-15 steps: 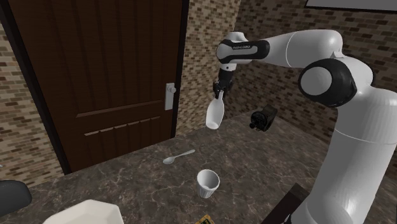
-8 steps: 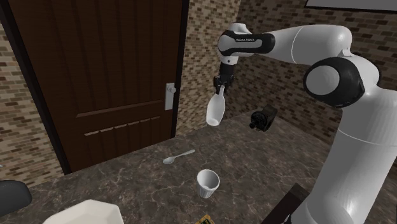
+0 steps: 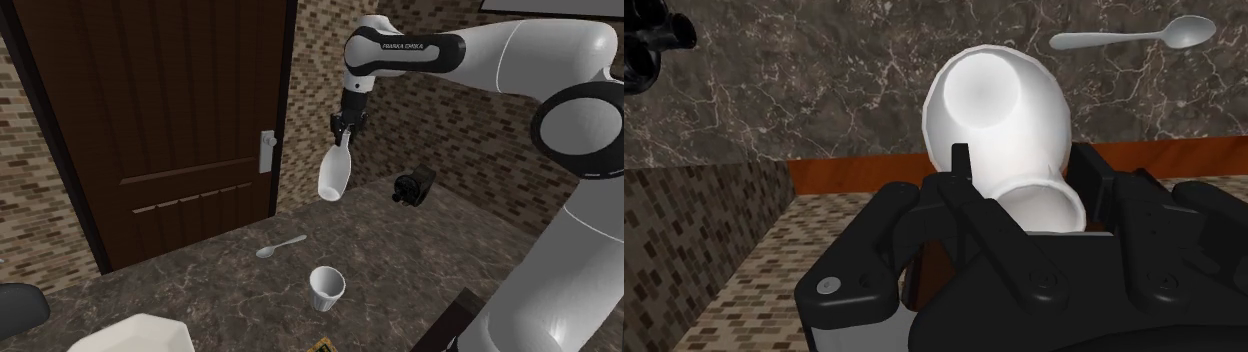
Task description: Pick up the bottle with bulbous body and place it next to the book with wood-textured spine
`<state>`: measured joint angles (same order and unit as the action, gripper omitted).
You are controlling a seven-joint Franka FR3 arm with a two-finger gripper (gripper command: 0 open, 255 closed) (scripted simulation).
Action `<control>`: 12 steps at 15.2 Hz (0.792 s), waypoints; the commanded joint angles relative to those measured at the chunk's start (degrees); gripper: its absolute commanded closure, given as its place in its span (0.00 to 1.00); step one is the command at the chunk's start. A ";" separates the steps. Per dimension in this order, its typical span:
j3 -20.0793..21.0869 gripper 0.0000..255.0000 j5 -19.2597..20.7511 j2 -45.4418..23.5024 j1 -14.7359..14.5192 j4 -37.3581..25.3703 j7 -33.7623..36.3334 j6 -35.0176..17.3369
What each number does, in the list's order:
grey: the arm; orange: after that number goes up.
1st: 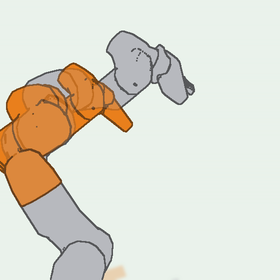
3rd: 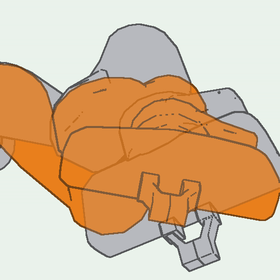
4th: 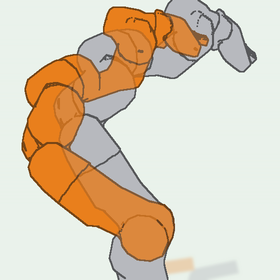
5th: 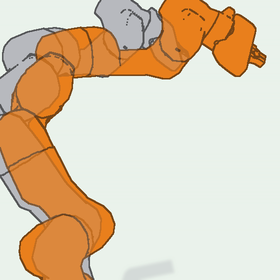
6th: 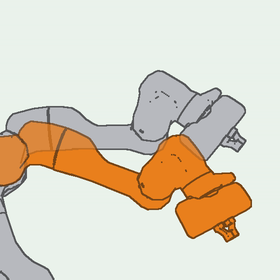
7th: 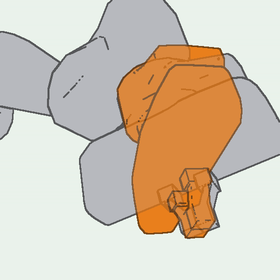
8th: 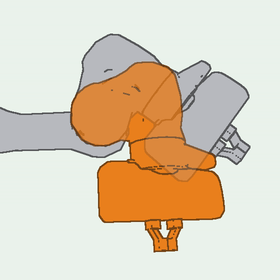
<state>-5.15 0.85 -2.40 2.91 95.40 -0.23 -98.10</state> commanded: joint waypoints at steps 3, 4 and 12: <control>2.18 1.00 0.38 4.83 -2.25 3.34 4.49 1.57; 2.76 1.00 0.41 5.88 -2.78 3.83 5.59 2.16; 7.93 1.00 -0.21 12.42 -6.87 5.07 14.69 7.62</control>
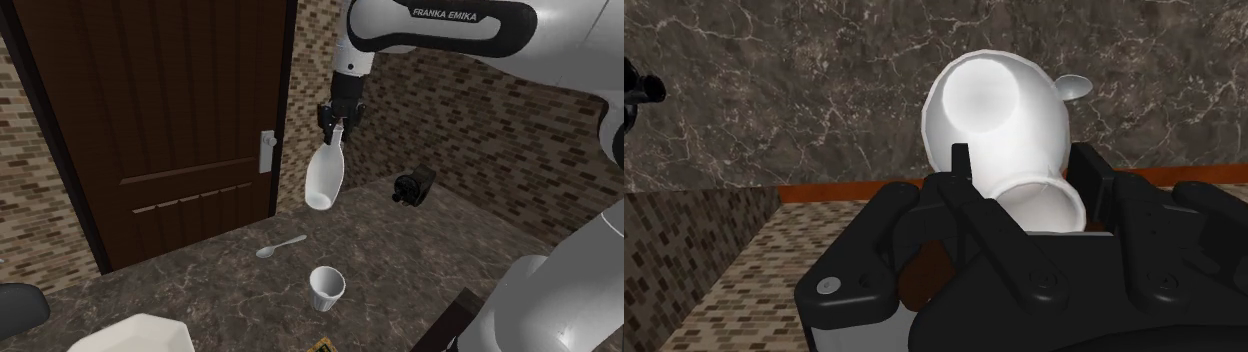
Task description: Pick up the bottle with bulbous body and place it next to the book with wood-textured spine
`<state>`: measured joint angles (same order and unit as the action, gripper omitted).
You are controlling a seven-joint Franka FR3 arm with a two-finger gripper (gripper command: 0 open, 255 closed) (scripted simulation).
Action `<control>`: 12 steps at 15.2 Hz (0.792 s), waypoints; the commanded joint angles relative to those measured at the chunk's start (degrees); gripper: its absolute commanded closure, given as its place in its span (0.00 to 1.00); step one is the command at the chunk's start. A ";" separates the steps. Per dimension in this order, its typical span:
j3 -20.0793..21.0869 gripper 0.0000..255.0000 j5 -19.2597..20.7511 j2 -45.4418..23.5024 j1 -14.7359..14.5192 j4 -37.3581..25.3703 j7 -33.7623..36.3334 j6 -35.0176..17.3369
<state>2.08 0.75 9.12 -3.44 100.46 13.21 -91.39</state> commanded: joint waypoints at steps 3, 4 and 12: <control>2.84 1.00 -0.61 2.42 -2.02 -0.71 4.80 3.19; 3.57 1.00 -0.80 2.82 -2.51 -1.09 6.01 3.97; 9.80 1.00 -2.30 3.68 -6.41 -6.74 16.22 10.46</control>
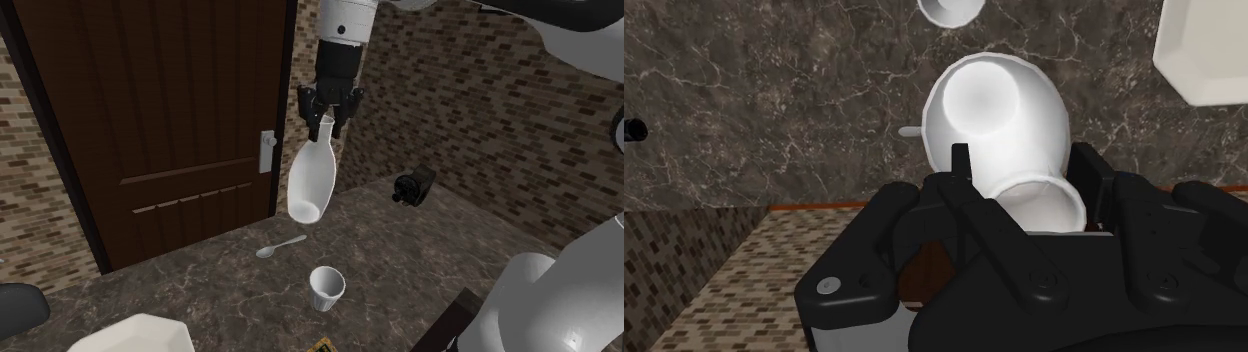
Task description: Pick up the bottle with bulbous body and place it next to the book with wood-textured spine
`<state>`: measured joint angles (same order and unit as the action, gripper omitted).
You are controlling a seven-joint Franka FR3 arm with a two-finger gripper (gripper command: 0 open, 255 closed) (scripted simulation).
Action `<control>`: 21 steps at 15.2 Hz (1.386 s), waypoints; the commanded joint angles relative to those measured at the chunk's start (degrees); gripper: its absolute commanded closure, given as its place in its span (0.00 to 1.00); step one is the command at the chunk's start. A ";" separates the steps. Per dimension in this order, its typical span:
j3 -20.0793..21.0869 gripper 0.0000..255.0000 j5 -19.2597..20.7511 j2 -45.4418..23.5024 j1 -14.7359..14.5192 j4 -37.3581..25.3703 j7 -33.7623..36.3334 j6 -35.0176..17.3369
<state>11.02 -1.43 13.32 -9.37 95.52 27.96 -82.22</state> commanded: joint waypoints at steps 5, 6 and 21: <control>5.22 1.00 -0.66 -2.24 -2.94 -7.86 8.50 5.59; 6.13 1.00 -0.67 -2.82 -3.47 -9.34 9.99 6.49; 11.53 1.00 -1.31 -3.78 -7.07 -8.37 19.04 4.45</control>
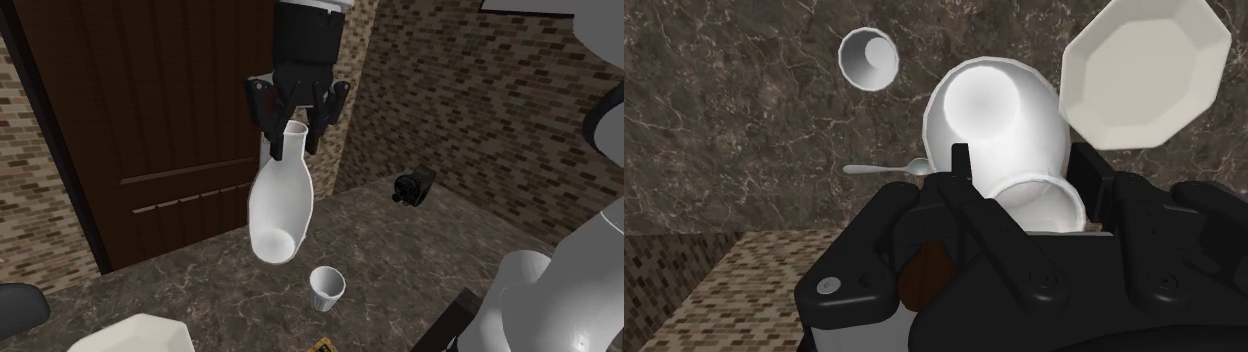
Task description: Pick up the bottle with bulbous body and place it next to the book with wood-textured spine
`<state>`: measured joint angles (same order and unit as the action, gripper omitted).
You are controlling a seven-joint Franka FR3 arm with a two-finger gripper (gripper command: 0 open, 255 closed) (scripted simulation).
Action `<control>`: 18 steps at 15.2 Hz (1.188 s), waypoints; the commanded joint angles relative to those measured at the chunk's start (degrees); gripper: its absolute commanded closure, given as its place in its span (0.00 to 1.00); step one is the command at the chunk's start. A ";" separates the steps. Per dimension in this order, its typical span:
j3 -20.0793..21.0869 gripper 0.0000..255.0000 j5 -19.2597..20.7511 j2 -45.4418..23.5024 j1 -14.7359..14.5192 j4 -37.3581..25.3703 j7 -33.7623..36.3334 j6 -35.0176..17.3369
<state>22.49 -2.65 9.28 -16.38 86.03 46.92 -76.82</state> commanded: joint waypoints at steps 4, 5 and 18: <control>-0.23 1.00 -0.66 1.94 -0.05 6.12 -0.39 -4.36; -0.28 1.00 -0.78 2.32 -0.06 7.30 -0.49 -5.19; -0.51 1.00 -1.92 5.64 -0.35 20.81 -1.38 -15.56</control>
<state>21.95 -4.55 14.89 -16.71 106.11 45.56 -91.62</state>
